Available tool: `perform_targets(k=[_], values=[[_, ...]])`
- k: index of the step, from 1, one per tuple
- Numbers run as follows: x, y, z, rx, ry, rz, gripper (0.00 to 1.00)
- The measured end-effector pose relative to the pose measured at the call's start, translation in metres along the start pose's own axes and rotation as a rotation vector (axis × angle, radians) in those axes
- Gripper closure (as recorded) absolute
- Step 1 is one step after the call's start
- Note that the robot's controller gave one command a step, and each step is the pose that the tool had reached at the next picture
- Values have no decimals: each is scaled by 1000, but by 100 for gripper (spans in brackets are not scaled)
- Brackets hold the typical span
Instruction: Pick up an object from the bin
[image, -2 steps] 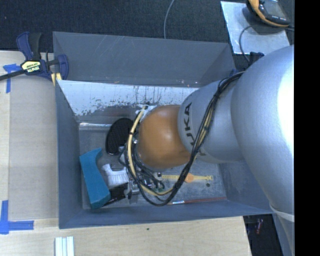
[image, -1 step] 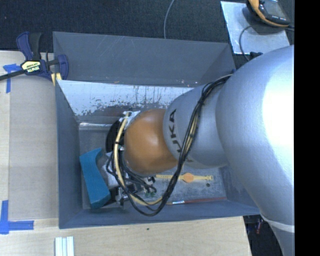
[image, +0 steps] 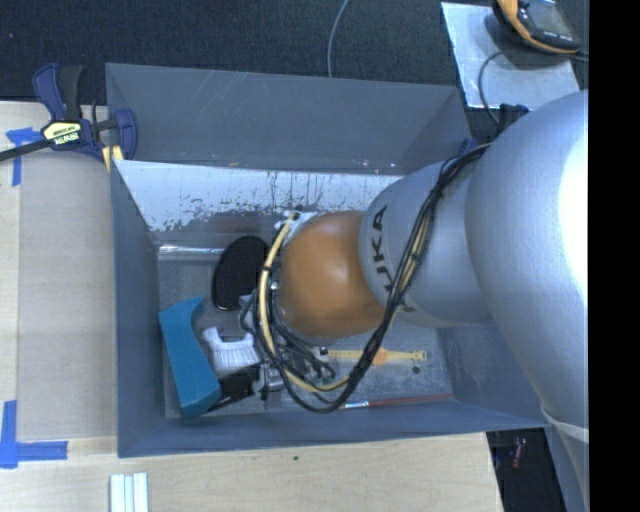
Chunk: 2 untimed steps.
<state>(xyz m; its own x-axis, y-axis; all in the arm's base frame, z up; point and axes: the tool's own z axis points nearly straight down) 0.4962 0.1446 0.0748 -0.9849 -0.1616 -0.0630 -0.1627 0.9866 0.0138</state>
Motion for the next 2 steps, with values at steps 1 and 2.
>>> perform_targets(k=[1,2], values=[[3,18,1,-2,-1,-67,0],[5,-5,3,0,2,17,0]])
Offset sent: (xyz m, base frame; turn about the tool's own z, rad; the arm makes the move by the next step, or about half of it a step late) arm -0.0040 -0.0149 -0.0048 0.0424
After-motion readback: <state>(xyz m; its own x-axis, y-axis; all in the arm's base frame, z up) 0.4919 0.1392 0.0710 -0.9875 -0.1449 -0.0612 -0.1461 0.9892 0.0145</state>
